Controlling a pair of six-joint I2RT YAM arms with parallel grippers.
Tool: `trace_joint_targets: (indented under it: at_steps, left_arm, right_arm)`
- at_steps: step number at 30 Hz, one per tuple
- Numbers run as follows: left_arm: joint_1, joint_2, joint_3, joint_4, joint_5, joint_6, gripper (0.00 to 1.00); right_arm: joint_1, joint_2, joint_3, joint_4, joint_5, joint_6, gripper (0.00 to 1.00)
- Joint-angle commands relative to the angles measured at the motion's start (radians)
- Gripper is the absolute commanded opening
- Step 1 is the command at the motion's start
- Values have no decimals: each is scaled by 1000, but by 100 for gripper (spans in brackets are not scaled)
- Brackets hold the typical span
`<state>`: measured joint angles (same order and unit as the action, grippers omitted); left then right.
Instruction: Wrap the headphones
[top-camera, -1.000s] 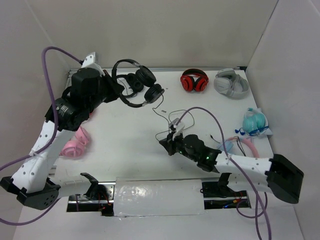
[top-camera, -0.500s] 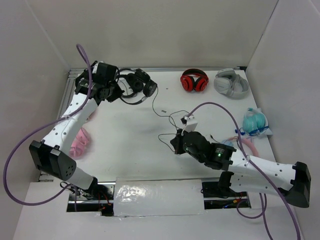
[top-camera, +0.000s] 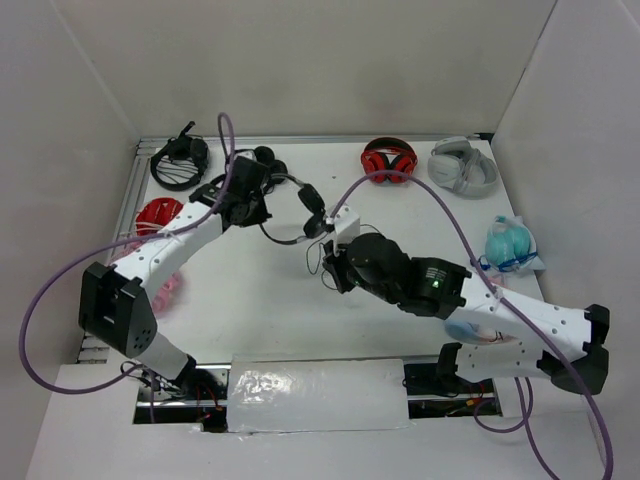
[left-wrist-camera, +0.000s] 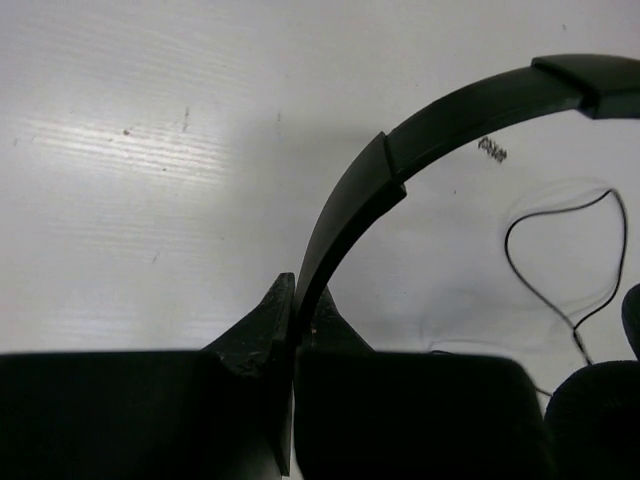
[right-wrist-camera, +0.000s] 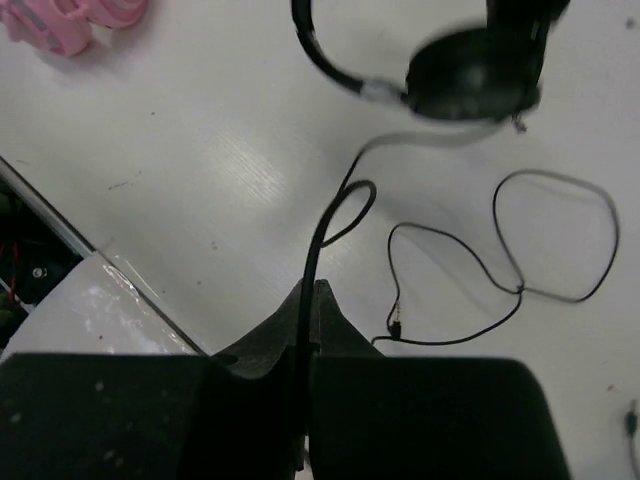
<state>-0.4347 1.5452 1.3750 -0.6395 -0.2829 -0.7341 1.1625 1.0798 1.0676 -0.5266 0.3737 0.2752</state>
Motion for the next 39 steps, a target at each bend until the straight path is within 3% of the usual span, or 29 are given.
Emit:
trace_joint_targets:
  at_steps: [1,2,7,11,18,22,29,35,39]
  left_arm:
    - [-54,-40,-63,193,-1,139,0]
    - [-79,-51,-94,219,1,172,0]
    - [-176,-132,-218,334,27,300,0]
    - [-254,-236,-327,423,51,375,0]
    - [-400,-477,-494,514,198,501,0]
    - [-444,-478,-473,463,205,506,0]
    - [-522,-384,-410,413,82,501,0]
    - [-561,-392,-375,394,45,509,0]
    - [-565,-447,-343,416,131,539,0]
  right_arm:
    - [8,11,152,-27,-57,-226,0]
    - [5,26,207,-45,-93,-296,0]
    - [-40,81,316,-99,-65,-349,0]
    - [-180,74,328,-72,-77,-357,0]
    - [-444,152,361,-30,-320,-395,0]
    - [-480,221,397,-1,-369,-413,0]
    - [-507,295,399,60,-450,-389,0]
    - [-598,312,301,135,-547,-343,0]
    - [-653,299,163,237,-699,-337,0]
